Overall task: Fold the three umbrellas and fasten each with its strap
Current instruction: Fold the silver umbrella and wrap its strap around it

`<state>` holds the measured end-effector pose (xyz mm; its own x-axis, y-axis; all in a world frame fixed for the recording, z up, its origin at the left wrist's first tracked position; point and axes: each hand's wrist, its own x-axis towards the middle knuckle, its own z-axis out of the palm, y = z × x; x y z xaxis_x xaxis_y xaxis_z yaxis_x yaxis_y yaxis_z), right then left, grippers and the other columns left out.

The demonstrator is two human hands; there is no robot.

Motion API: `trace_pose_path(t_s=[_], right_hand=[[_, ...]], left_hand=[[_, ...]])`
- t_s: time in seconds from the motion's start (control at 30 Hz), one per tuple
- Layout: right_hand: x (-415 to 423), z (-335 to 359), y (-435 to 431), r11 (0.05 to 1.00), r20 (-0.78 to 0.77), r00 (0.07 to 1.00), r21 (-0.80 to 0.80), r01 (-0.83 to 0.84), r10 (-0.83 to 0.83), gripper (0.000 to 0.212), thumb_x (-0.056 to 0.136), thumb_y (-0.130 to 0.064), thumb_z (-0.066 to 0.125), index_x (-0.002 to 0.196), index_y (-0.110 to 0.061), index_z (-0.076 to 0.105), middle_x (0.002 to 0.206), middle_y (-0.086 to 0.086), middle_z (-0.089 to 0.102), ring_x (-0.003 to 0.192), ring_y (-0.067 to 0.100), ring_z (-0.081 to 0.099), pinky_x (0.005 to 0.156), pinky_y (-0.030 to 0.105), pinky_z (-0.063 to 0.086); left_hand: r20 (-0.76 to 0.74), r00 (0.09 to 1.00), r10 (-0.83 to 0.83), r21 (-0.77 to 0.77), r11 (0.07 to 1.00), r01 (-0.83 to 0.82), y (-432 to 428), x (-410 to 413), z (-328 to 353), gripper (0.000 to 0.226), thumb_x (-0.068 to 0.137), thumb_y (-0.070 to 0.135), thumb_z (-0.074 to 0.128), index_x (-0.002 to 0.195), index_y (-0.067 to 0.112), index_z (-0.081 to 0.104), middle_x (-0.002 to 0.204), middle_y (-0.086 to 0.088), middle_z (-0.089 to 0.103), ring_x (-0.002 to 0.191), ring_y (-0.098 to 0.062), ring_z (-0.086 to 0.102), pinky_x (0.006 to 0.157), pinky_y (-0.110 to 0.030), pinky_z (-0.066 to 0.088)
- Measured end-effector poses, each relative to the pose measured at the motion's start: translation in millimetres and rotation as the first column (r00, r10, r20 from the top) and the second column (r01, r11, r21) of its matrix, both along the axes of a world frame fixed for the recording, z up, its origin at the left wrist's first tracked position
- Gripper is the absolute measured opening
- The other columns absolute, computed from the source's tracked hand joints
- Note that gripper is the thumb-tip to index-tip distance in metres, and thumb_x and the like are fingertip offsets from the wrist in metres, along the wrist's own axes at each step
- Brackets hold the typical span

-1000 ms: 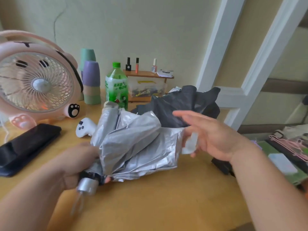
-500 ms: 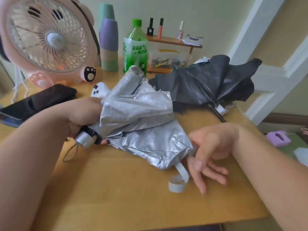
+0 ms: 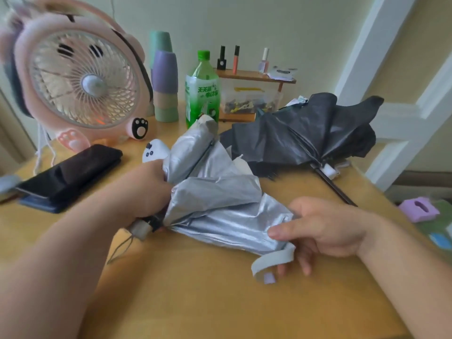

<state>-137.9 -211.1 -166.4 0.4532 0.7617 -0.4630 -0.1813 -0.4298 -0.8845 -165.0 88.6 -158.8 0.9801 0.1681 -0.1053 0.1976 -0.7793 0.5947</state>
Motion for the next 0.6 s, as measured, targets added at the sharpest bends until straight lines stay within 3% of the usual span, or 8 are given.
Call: trace_pose_path(t_s=[0.1,0.2,0.3,0.4,0.47,0.53,0.6], right_hand=[[-15,-11,-3,0.972,0.077,0.978,0.150,0.182,-0.195,0.033,0.088,-0.029,0.077,0.102,0.000,0.075,0.104,0.022,0.075,0.093,0.031,0.072,0.074,0.035,0.060],[-31,-16,-1,0.948,0.243,0.931,0.233,0.217,-0.273,0.034,0.087,-0.032,0.080,0.100,-0.001,0.077,0.111,0.019,0.075,0.109,0.033,0.070,0.098,0.043,0.055],[-45,-13,7,0.925,0.263,0.925,0.334,0.181,-0.276,0.027,0.088,-0.030,0.079,0.094,-0.003,0.076,0.102,0.015,0.075,0.101,0.027,0.071,0.090,0.034,0.054],[-49,-2,13,0.907,0.260,0.930,0.396,0.143,-0.260,0.042,0.087,-0.028,0.081,0.104,0.009,0.070,0.113,0.030,0.070,0.110,0.046,0.066,0.096,0.045,0.055],[-51,8,16,0.913,0.298,0.930,0.398,0.085,-0.216,0.030,0.091,-0.021,0.078,0.108,0.004,0.073,0.114,0.024,0.073,0.113,0.039,0.068,0.098,0.042,0.055],[-52,15,16,0.936,0.336,0.928,0.349,0.038,-0.163,0.024,0.093,-0.015,0.073,0.111,0.002,0.073,0.116,0.019,0.074,0.116,0.034,0.068,0.101,0.042,0.054],[-53,17,12,0.950,0.337,0.935,0.311,0.004,-0.114,0.033,0.093,-0.014,0.073,0.118,0.008,0.068,0.123,0.027,0.069,0.120,0.045,0.063,0.106,0.055,0.049]], left_hand=[[0.025,1.000,0.005,0.060,0.998,-0.007,3,4,-10,0.029,0.081,0.038,0.066,0.106,0.025,0.055,0.091,0.000,0.067,0.080,-0.018,0.062,0.067,-0.033,0.048],[0.026,1.000,0.016,0.009,1.000,-0.017,1,3,-13,0.064,0.088,0.033,0.067,0.143,0.031,0.033,0.101,0.001,0.063,0.086,-0.020,0.060,0.071,-0.034,0.043],[0.044,0.999,0.004,-0.022,1.000,-0.003,1,-1,-10,0.079,0.091,0.027,0.067,0.151,0.036,0.018,0.099,-0.002,0.065,0.084,-0.021,0.061,0.071,-0.034,0.049],[0.027,0.998,-0.058,0.057,0.997,0.056,-3,-9,-8,0.084,0.090,0.018,0.065,0.151,0.034,0.011,0.091,-0.006,0.066,0.075,-0.022,0.063,0.067,-0.037,0.049],[-0.012,0.993,-0.120,0.144,0.982,0.120,-9,-17,-6,0.082,0.088,0.014,0.059,0.151,0.034,0.009,0.098,-0.007,0.067,0.076,-0.024,0.062,0.068,-0.040,0.050],[-0.034,0.985,-0.169,0.254,0.952,0.172,-6,-25,-3,0.075,0.086,0.027,0.052,0.151,0.036,0.016,0.131,0.000,0.054,0.102,-0.025,0.059,0.081,-0.039,0.051],[0.056,0.965,-0.257,0.361,0.906,0.221,2,-39,4,0.068,0.083,0.052,0.043,0.149,0.040,0.029,0.155,0.011,0.027,0.136,-0.021,0.035,0.108,-0.036,0.039]])
